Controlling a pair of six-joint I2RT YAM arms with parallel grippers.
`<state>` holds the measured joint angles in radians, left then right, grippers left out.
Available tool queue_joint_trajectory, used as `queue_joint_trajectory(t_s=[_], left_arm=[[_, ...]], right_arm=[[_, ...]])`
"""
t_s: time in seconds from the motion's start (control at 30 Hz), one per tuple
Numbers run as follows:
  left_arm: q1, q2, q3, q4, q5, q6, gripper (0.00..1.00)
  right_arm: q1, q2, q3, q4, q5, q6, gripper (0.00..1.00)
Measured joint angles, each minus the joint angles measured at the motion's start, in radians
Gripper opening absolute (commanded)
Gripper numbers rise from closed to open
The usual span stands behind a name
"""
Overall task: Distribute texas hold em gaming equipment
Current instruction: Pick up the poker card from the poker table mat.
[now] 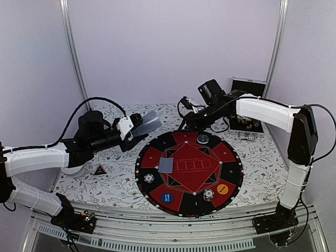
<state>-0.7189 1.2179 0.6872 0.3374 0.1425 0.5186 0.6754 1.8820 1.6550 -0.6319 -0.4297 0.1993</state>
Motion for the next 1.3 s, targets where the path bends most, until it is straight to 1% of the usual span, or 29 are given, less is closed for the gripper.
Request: queue_joint_trajectory(t_s=[0.1, 0.2, 0.4, 0.5, 0.73, 0.8, 0.97, 1.03, 1.07, 1.13, 1.3], left_arm=[[0.000, -0.039, -0.006, -0.020, -0.025, -0.014, 0.56], [0.000, -0.073, -0.021, -0.025, -0.040, -0.022, 0.56], [0.000, -0.081, -0.035, -0.030, -0.047, -0.034, 0.56], [0.000, -0.081, -0.040, -0.030, -0.047, -0.034, 0.57], [0.000, -0.095, -0.055, -0.030, -0.045, -0.034, 0.57], [0.000, -0.098, -0.055, -0.029, -0.043, -0.034, 0.57], [0.000, -0.098, -0.055, -0.029, -0.042, -0.034, 0.57], [0.000, -0.098, -0.056, -0.029, -0.040, -0.034, 0.57], [0.000, -0.098, -0.056, -0.029, -0.039, -0.034, 0.57], [0.000, -0.098, -0.057, -0.029, -0.039, -0.034, 0.57], [0.000, -0.098, -0.061, -0.029, -0.039, -0.034, 0.57]], right_arm=[[0.019, 0.088, -0.019, 0.021, 0.035, 0.040, 0.48], [0.040, 0.169, -0.042, 0.050, 0.023, 0.077, 0.49], [0.053, 0.293, -0.083, 0.137, -0.087, 0.171, 0.49], [0.053, 0.330, -0.084, 0.179, -0.140, 0.209, 0.49], [0.050, 0.340, -0.113, 0.253, -0.211, 0.258, 0.44], [0.049, 0.347, -0.117, 0.278, -0.236, 0.274, 0.41], [0.034, 0.353, -0.153, 0.355, -0.273, 0.320, 0.28], [0.027, 0.361, -0.164, 0.383, -0.291, 0.338, 0.21], [0.023, 0.368, -0.165, 0.398, -0.304, 0.350, 0.14], [0.018, 0.382, -0.169, 0.431, -0.326, 0.367, 0.04], [0.011, 0.410, -0.180, 0.501, -0.381, 0.409, 0.02]])
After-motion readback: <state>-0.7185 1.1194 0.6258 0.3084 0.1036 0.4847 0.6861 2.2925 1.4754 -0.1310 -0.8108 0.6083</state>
